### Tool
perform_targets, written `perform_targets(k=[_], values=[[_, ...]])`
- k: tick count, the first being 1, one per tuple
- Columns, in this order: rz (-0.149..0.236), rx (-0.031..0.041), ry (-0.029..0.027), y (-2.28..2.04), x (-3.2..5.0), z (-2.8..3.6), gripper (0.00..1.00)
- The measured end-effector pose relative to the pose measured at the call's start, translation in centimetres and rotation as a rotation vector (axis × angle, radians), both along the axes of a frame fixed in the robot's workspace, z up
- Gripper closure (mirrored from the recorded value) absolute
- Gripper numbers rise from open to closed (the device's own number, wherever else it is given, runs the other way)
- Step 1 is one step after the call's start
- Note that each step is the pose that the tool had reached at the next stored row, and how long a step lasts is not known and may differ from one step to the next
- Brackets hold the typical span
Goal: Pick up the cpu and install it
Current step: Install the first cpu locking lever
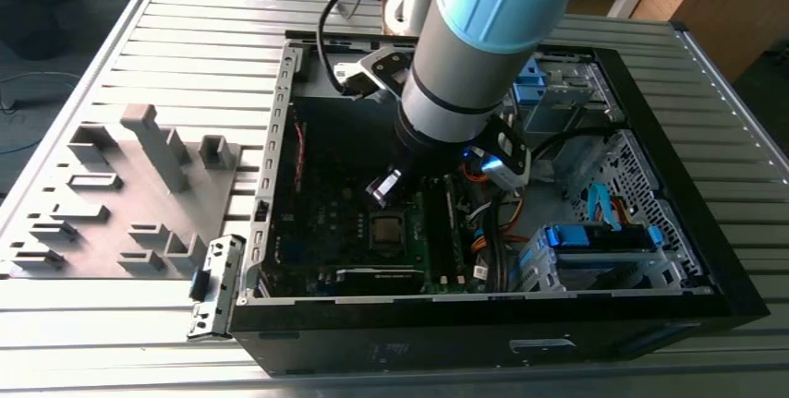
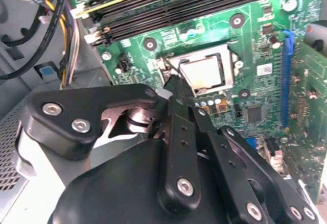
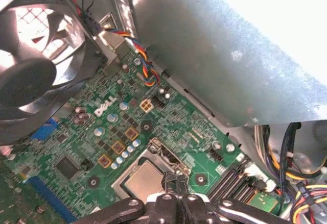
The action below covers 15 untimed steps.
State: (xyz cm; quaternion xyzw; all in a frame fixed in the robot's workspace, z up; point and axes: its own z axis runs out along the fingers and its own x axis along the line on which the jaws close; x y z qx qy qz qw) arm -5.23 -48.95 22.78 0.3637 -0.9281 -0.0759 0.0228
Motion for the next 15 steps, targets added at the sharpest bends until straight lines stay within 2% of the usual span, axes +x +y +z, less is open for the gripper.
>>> perform_targets(k=[5, 11, 13, 14, 15], values=[[0.000, -0.0007, 0.0000, 0.00, 0.08, -0.01, 0.89], [0.000, -0.0014, 0.0004, 0.00, 0.91, -0.02, 0.89], [0.000, -0.0048, 0.0004, 0.00, 0.93, -0.04, 0.89], [0.000, -0.0087, 0.0005, 0.00, 0.94, -0.03, 0.89], [0.000, -0.0092, 0.0005, 0.00, 0.94, -0.02, 0.89]])
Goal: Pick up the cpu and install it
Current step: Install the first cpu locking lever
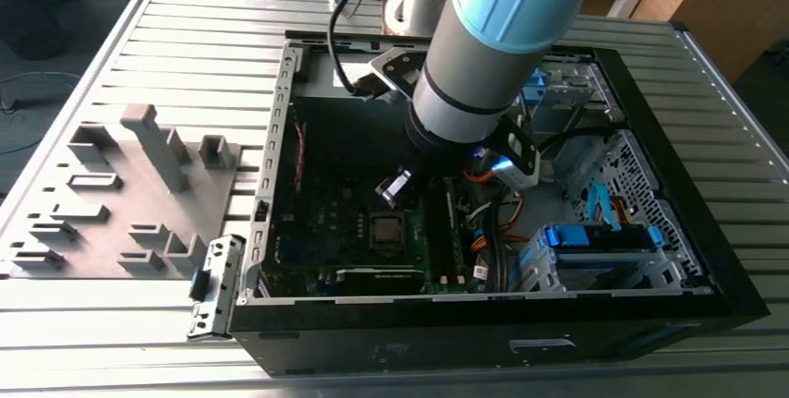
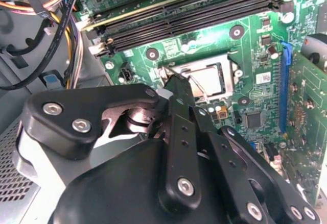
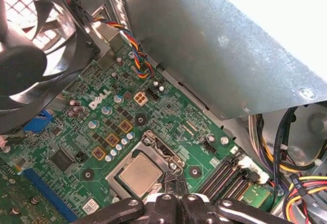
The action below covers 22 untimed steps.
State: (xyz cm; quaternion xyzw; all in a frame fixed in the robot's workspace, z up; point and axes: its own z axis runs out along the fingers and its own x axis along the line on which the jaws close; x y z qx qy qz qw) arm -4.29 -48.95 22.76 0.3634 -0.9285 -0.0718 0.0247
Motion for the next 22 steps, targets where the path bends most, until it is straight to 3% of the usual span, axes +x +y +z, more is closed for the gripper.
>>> perform_targets(k=[3, 7, 8, 19, 22], values=[[0.000, -0.0007, 0.0022, 0.00, 0.01, -0.06, 0.89], [-0.001, -0.0005, 0.0374, -0.14, 0.25, -0.23, 0.89], [-0.002, -0.0007, 0.0425, -0.15, 0.32, -0.24, 0.89], [-0.002, -0.0011, 0.0443, -0.15, 0.48, -0.34, 0.89], [-0.003, -0.0025, 0.0496, -0.16, 0.94, -0.47, 0.89]])
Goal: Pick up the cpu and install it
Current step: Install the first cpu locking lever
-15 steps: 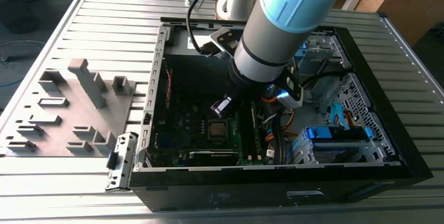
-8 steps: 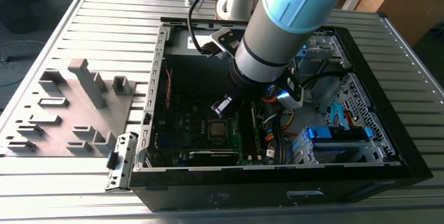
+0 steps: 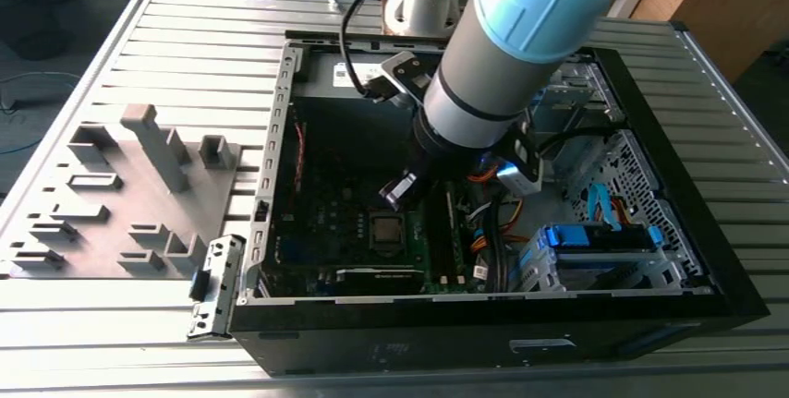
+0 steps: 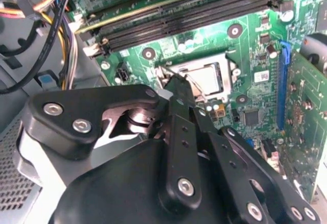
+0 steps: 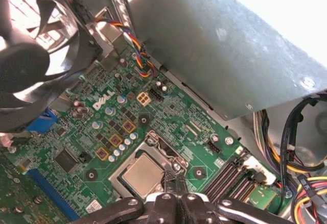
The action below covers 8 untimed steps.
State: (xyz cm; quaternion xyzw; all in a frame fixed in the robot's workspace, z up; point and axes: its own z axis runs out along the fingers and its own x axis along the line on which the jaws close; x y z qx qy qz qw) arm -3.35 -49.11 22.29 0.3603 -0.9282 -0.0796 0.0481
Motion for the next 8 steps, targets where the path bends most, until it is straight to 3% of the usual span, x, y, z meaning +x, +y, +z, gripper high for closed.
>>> perform_targets(k=[2, 8], values=[[0.000, -0.0047, 0.0013, 0.00, 0.17, -0.11, 0.89], [0.000, -0.0353, 0.0013, 0.00, 0.31, -0.53, 0.89]])
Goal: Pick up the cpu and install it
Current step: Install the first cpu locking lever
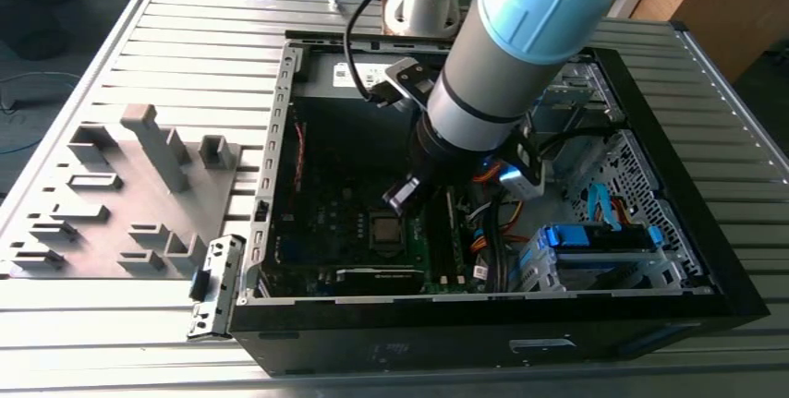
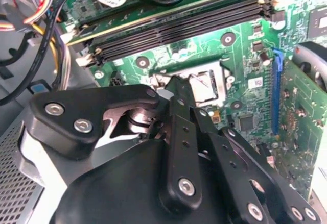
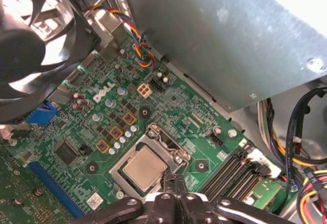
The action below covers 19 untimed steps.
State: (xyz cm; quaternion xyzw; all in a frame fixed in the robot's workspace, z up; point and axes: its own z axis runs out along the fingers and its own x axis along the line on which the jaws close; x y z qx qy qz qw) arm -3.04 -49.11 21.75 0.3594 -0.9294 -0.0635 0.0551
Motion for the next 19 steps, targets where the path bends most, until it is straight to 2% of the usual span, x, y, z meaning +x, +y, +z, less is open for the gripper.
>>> perform_targets(k=[5, 9, 10, 12, 13, 16, 19], values=[[0.000, -0.0167, -0.0001, 0.01, 0.00, -0.51, 0.89], [0.000, -0.0189, 0.0006, 0.00, -0.01, -0.50, 0.89], [0.000, -0.0186, 0.0052, 0.00, 0.01, -0.51, 0.89], [0.000, -0.0174, 0.0178, 0.00, 0.05, -0.51, 0.89], [0.000, -0.0170, 0.0217, 0.00, 0.06, -0.51, 0.89], [0.000, -0.0157, 0.0275, -0.01, 0.06, -0.52, 0.89], [0.000, -0.0156, 0.0282, -0.05, 0.09, -0.52, 0.89]])
